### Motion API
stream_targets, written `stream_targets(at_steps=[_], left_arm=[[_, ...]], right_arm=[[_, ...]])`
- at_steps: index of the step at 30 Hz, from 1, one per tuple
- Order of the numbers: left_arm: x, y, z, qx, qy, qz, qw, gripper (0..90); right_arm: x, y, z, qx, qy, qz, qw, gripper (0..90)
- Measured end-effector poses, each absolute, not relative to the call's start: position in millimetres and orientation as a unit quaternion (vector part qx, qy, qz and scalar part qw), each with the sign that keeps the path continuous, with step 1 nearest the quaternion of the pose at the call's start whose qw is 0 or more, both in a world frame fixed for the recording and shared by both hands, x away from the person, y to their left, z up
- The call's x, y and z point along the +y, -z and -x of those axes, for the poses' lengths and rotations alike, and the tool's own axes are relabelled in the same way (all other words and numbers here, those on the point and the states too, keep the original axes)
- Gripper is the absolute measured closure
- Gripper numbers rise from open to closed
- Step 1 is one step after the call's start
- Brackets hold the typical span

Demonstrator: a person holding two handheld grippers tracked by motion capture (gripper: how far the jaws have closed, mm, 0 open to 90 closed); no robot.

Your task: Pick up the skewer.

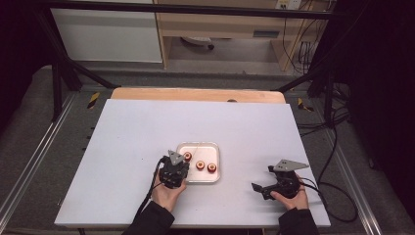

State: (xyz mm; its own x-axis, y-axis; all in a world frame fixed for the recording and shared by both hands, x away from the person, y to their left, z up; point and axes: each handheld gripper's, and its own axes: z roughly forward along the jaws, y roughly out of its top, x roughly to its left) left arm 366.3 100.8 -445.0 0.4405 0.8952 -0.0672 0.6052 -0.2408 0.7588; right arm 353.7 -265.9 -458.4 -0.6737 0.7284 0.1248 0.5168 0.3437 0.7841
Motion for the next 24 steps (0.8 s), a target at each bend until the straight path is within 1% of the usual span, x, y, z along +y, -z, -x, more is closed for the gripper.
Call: stream_targets(at_steps=[6, 11, 13, 17, 18, 20, 22, 23, 24], left_arm=[[109, 437, -360, 0.473, -0.201, -0.765, 0.389, 88.7], [114, 432, -356, 0.441, -0.201, -0.784, 0.387, 88.7], [116, 430, -355, 0.425, -0.194, -0.794, 0.389, 88.7], [115, 430, -354, 0.413, -0.191, -0.801, 0.389, 88.7], [114, 430, -353, 0.4, -0.19, -0.809, 0.386, 88.7], [113, 429, -353, 0.393, -0.191, -0.813, 0.386, 88.7], [107, 427, -351, 0.369, -0.188, -0.825, 0.385, 88.7], [107, 427, -351, 0.369, -0.188, -0.825, 0.385, 88.7], [105, 426, -350, 0.359, -0.186, -0.829, 0.385, 88.7]], right_arm=[[-265, 456, -354, 0.812, -0.423, -0.378, 0.132, 0.6], [-258, 450, -354, 0.818, -0.418, -0.369, 0.141, 0.6], [-249, 445, -352, 0.828, -0.409, -0.354, 0.148, 0.5], [-239, 440, -351, 0.842, -0.397, -0.332, 0.153, 0.7], [-232, 437, -349, 0.851, -0.387, -0.317, 0.159, 0.9], [-225, 434, -348, 0.859, -0.379, -0.302, 0.167, 1.4], [-220, 430, -347, 0.865, -0.372, -0.287, 0.177, 2.2], [-220, 430, -347, 0.865, -0.372, -0.287, 0.177, 2.2], [-214, 426, -346, 0.871, -0.363, -0.272, 0.187, 2.6]])
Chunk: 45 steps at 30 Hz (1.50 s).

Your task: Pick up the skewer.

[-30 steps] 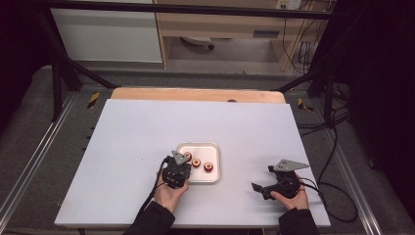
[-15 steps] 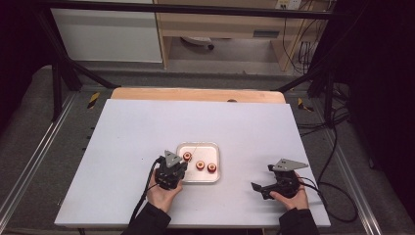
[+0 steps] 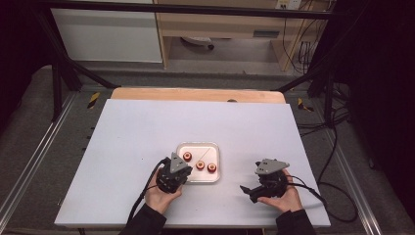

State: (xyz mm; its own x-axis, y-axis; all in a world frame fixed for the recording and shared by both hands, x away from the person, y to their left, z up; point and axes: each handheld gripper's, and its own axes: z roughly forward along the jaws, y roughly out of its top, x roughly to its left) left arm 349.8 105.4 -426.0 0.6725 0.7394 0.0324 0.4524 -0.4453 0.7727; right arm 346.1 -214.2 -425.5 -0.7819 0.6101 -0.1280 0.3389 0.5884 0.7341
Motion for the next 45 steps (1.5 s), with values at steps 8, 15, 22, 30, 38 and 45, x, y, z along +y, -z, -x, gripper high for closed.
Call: stream_targets(at_steps=[8, 15, 22, 30, 38, 45], left_arm=[[85, 416, -345, 0.293, -0.182, -0.861, 0.374, 88.8], [69, 412, -344, 0.244, -0.173, -0.885, 0.357, 88.8], [53, 406, -342, 0.197, -0.166, -0.905, 0.339, 88.8], [44, 405, -339, 0.168, -0.159, -0.916, 0.327, 88.8], [37, 404, -335, 0.146, -0.154, -0.923, 0.323, 88.8], [33, 404, -333, 0.132, -0.147, -0.927, 0.319, 88.8]], right_arm=[[-193, 412, -341, 0.895, -0.331, -0.201, 0.223, 7.7], [-179, 404, -342, 0.909, -0.31, -0.142, 0.239, 16.8], [-169, 401, -344, 0.923, -0.283, -0.086, 0.247, 24.3], [-162, 404, -346, 0.932, -0.255, -0.019, 0.255, 39.1], [-160, 406, -349, 0.94, -0.216, 0.054, 0.259, 56.0], [-160, 407, -349, 0.941, -0.187, 0.103, 0.263, 69.1]])
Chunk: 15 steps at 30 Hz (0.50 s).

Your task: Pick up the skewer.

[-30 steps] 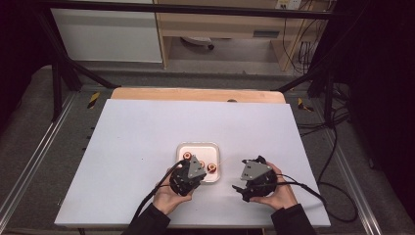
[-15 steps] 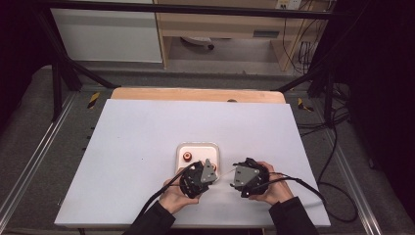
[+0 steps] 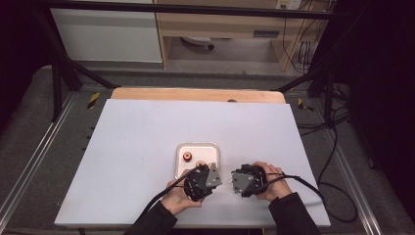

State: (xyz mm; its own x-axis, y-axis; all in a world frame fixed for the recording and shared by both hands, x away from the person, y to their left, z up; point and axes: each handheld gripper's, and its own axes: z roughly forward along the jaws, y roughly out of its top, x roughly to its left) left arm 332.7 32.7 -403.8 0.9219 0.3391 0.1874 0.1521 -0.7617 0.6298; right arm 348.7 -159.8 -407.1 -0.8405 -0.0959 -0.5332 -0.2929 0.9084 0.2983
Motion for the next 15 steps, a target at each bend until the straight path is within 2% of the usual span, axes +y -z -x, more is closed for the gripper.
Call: stream_targets(at_steps=[15], left_arm=[[33.0, 403.9, -333.0, 0.127, -0.138, -0.928, 0.321, 88.8]], right_arm=[[-159.4, 409.0, -344.7, 0.933, -0.153, 0.181, 0.271, 85.7]])
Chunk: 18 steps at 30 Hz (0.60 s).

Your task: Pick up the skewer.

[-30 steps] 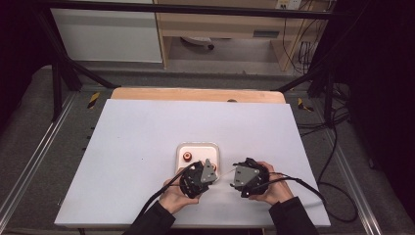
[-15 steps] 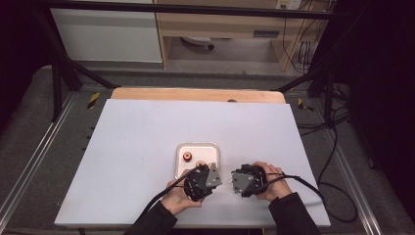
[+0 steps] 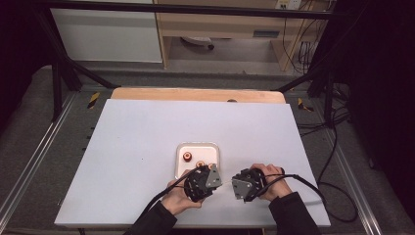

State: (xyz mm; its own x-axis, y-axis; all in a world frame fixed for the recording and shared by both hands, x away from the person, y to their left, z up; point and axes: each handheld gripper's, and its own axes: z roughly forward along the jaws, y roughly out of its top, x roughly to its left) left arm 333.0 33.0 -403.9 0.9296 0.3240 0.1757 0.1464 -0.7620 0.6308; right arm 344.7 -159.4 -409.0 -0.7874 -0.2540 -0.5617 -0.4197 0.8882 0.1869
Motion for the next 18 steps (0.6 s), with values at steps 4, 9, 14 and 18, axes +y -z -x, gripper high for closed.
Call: stream_targets(at_steps=[4, 9, 14, 18], left_arm=[[33, 404, -334, 0.126, -0.136, -0.93, 0.318, 88.8], [33, 405, -336, 0.127, -0.132, -0.931, 0.317, 88.5], [35, 404, -339, 0.134, -0.137, -0.932, 0.308, 83.4], [36, 403, -344, 0.147, -0.131, -0.939, 0.282, 72.8]], right_arm=[[-160, 408, -345, 0.932, -0.152, 0.184, 0.272, 88.3], [-160, 407, -344, 0.932, -0.147, 0.189, 0.271, 89.0], [-160, 406, -344, 0.931, -0.141, 0.189, 0.277, 89.2], [-158, 404, -344, 0.93, -0.124, 0.199, 0.283, 89.2]])
